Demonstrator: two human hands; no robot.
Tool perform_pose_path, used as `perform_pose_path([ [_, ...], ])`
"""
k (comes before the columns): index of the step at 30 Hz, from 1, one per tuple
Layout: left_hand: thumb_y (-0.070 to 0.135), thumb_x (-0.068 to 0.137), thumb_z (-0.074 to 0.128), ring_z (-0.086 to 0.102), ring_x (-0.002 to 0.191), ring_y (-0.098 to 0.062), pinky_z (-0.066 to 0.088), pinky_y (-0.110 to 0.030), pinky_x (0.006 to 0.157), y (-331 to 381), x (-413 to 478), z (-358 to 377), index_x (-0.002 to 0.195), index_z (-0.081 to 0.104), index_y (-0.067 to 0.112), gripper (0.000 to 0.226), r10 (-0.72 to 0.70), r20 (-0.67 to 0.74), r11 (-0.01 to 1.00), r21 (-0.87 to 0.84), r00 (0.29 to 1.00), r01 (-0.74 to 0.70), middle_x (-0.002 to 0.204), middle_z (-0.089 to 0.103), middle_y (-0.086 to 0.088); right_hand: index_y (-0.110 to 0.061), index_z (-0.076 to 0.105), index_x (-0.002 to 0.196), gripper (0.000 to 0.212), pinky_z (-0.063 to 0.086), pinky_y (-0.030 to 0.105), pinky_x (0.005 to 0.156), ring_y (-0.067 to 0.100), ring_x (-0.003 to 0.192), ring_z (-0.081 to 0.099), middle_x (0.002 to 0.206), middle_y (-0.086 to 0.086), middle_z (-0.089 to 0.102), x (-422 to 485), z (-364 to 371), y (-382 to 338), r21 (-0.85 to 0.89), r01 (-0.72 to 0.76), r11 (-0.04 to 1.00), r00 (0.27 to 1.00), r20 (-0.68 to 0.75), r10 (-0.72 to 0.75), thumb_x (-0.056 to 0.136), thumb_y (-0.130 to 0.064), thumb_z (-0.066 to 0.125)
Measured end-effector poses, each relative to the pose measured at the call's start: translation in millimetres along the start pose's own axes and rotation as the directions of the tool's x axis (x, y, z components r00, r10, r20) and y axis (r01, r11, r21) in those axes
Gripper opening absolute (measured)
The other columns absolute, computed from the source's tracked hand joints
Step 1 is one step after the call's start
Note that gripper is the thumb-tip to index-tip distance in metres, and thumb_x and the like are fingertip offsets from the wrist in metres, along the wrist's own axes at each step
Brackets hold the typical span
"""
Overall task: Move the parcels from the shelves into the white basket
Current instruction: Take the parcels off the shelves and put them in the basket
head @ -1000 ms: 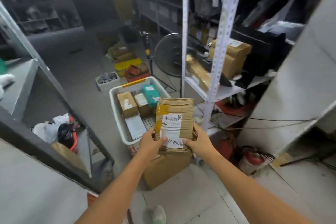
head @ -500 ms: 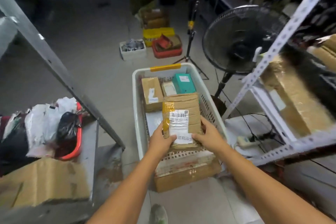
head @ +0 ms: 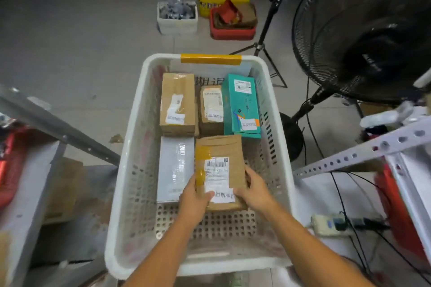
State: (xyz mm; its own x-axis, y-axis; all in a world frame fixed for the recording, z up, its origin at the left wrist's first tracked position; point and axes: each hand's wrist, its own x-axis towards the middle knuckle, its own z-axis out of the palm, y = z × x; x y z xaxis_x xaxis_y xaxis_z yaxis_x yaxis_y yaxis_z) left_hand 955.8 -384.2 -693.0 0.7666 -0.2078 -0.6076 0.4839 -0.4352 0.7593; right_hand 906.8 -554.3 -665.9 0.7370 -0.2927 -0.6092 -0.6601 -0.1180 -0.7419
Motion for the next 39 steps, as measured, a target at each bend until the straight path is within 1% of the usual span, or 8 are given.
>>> perform_pose_path([
  [4,0.005,0.081,0.071,0.06,0.102,-0.018,0.052,-0.04,0.092,-23.1,20.0,19.6,0.134,0.047,0.026,0.062,-0.074,-0.011,0.997,0.009,0.997,0.074,0.119,0.063,0.002,-0.02,0.041,0.143,0.074,0.052,0.01,0.069,-0.006,0.09,0.061,0.102,-0.022,0.059,24.6,-1.6,25.5,0.017,-0.102,0.995,0.994,0.039,0.101,0.081,0.015,0.061],
  [8,0.003,0.082,0.07,0.062,0.101,-0.02,0.053,-0.039,0.091,-31.7,40.5,35.9,0.139,0.044,0.025,0.067,-0.144,-0.019,0.99,0.005,0.989,0.144,0.119,0.064,-0.001,-0.022,0.042,0.142,0.072,0.052,0.01,0.064,-0.012,0.078,0.063,0.095,-0.023,0.061,43.9,-2.9,40.5,0.056,-0.16,0.985,0.986,0.042,0.158,0.083,0.016,0.058],
  [13,0.008,0.085,0.067,0.057,0.1,-0.014,0.046,-0.025,0.083,-43.1,74.4,52.5,0.143,0.038,0.027,0.067,-0.123,-0.035,0.99,0.062,0.992,0.125,0.126,0.06,0.001,-0.017,0.043,0.141,0.07,0.052,0.01,0.065,-0.011,0.079,0.063,0.097,-0.021,0.06,81.9,-0.4,55.9,0.071,-0.167,0.983,0.986,0.015,0.167,0.082,0.019,0.056],
  [19,0.006,0.088,0.063,0.054,0.112,-0.017,0.046,-0.035,0.099,-55.3,101.5,46.8,0.147,0.032,0.026,0.069,-0.085,-0.121,0.994,0.052,0.989,0.092,0.133,0.054,0.002,-0.019,0.042,0.143,0.074,0.051,0.035,0.098,0.014,0.112,0.06,0.127,0.0,0.061,122.2,24.5,62.8,0.049,-0.101,0.994,0.995,0.015,0.1,0.08,0.015,0.062],
  [24,0.002,0.09,0.058,0.049,0.11,-0.008,0.039,-0.02,0.092,-57.1,115.9,48.2,0.147,0.03,0.026,0.068,-0.032,-0.158,0.997,0.07,0.987,0.044,0.136,0.052,0.003,-0.023,0.042,0.141,0.073,0.052,0.038,0.097,0.016,0.11,0.061,0.122,-0.002,0.063,140.1,39.1,69.8,0.029,-0.075,0.997,0.997,-0.024,0.076,0.08,0.01,0.064],
  [28,0.0,0.091,0.055,0.051,0.121,-0.02,0.042,-0.027,0.095,-58.8,124.4,52.9,0.147,0.028,0.026,0.067,-0.061,-0.157,0.99,0.118,0.986,0.08,0.137,0.051,-0.001,-0.028,0.043,0.135,0.07,0.051,0.036,0.096,0.014,0.105,0.061,0.113,-0.008,0.062,138.2,44.5,81.7,-0.047,-0.096,0.994,0.994,-0.058,0.093,0.078,0.0,0.072],
  [34,0.014,0.092,0.058,0.055,0.116,-0.028,0.043,-0.034,0.094,-51.0,125.1,43.1,0.14,0.039,0.017,0.051,-0.183,-0.107,0.945,0.253,0.977,0.205,0.131,0.056,-0.007,-0.02,0.047,0.136,0.061,0.051,0.036,0.096,0.018,0.106,0.061,0.118,0.0,0.064,134.2,37.2,74.8,-0.135,-0.132,0.982,0.991,-0.022,0.131,0.082,-0.001,0.069],
  [39,0.023,0.095,0.053,0.058,0.109,-0.023,0.045,-0.028,0.088,-14.0,89.1,14.7,0.137,0.046,0.019,0.042,-0.133,0.009,0.934,0.336,0.991,0.122,0.128,0.059,-0.004,-0.014,0.053,0.133,0.042,0.053,0.035,0.088,0.018,0.094,0.061,0.121,0.008,0.064,90.6,15.5,28.2,-0.292,-0.185,0.938,0.982,-0.023,0.187,0.091,-0.014,0.061],
])
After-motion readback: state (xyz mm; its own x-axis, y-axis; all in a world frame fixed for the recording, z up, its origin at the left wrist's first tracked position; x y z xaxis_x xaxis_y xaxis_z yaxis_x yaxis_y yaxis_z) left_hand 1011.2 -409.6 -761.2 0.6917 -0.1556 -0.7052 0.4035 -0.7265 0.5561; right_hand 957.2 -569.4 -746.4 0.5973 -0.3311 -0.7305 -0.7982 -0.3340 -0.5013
